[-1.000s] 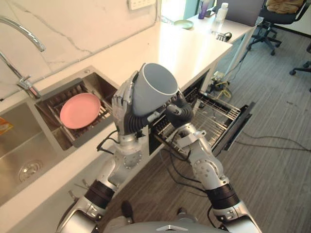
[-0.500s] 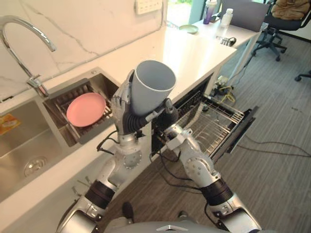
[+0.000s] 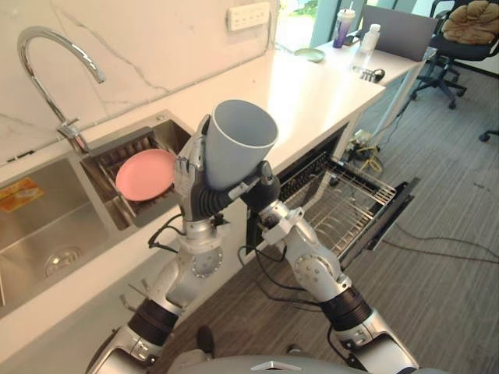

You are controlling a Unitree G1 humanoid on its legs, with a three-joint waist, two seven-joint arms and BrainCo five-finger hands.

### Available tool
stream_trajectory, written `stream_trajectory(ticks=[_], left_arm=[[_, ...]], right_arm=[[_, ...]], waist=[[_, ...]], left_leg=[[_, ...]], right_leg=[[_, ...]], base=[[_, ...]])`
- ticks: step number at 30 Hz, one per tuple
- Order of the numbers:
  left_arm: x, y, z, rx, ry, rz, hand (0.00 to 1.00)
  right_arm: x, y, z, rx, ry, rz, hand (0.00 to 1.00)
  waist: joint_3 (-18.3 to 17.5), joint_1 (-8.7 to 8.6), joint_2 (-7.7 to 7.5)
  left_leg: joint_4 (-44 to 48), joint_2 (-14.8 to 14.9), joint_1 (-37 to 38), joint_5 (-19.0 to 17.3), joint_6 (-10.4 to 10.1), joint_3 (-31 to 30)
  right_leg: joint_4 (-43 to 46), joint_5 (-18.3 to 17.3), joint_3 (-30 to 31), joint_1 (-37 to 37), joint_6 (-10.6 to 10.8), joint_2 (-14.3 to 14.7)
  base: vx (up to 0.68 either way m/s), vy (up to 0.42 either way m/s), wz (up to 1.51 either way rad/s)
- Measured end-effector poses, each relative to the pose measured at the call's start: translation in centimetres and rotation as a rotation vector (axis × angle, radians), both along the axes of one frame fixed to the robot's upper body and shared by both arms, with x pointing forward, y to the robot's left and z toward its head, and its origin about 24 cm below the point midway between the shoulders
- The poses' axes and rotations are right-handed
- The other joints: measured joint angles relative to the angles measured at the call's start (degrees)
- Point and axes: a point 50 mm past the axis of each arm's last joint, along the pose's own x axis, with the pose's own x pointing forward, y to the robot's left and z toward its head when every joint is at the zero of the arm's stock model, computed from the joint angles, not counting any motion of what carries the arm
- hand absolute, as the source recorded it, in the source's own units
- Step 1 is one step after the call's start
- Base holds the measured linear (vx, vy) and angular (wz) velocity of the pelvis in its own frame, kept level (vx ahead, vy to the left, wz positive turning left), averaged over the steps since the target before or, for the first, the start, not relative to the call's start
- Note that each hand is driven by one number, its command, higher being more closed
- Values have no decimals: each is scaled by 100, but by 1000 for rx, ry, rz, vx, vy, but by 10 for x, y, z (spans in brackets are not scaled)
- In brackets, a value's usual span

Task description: Walk over to the sink, pick up the cup, carry it to the dishwasher, place the cup inside the dishwasher, then close the dishwasher door

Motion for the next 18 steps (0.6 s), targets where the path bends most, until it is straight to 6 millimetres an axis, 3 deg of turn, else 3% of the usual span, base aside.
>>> stream_trajectory(ticks=[10,18], left_arm=[[-1,4,-1,40,19,7,100],[-6,10,8,55,54,-12,100]], right_arm=[[3,-5,0,-177,-116,-87,0],[5,-3,8,-214,-159,-122,0]], waist=[[-62,7,-25],[-70,15,-27]], left_leg=[[1,1,-40,1,-1,-6],[2,0,-39,6,-9,-17]], right_leg=[[-74,36,-4,-8,-8,10],[-72,38,-15,-1,-11,11]], base=[[0,0,0],[0,0,0]])
